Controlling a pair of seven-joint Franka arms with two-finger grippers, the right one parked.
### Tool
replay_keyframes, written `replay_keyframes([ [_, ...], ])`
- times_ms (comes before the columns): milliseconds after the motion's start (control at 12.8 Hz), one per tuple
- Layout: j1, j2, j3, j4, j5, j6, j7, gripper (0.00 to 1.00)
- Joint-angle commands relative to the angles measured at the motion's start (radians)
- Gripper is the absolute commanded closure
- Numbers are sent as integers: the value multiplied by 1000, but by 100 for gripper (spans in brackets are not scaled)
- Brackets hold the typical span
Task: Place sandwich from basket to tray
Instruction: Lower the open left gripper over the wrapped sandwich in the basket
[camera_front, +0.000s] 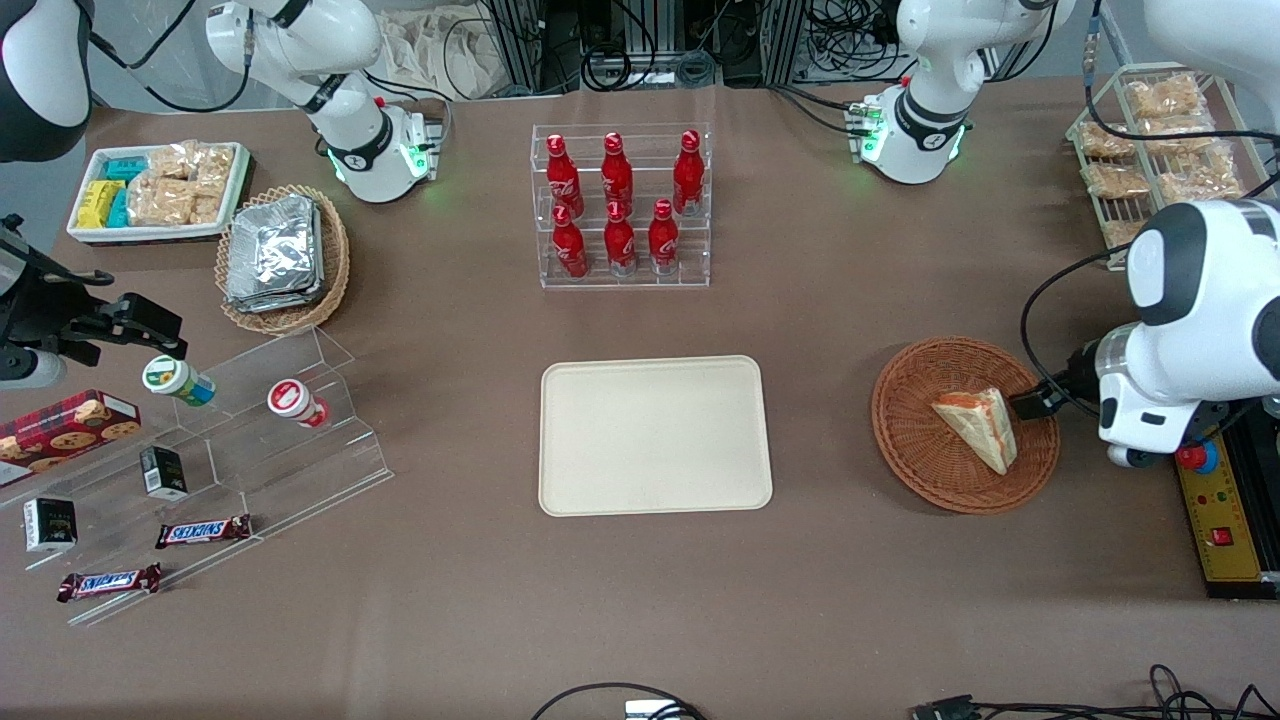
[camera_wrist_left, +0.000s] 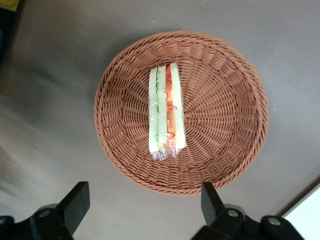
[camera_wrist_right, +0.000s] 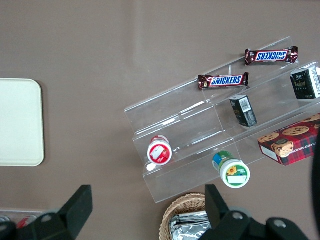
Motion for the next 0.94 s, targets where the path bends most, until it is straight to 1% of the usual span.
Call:
replay_keyframes([
  [0,2,51,-8,10,16,43,-48,3],
  [78,-4,68,-8,7,71,83,-71,3],
  [156,9,105,-8,10,94,118,-77,0],
  [390,19,137,-6,-43,86,210,-103,0],
  [623,19,139,-3,-138,87,319,-223,0],
  [857,19,134,0,-256,87,451,-243,0],
])
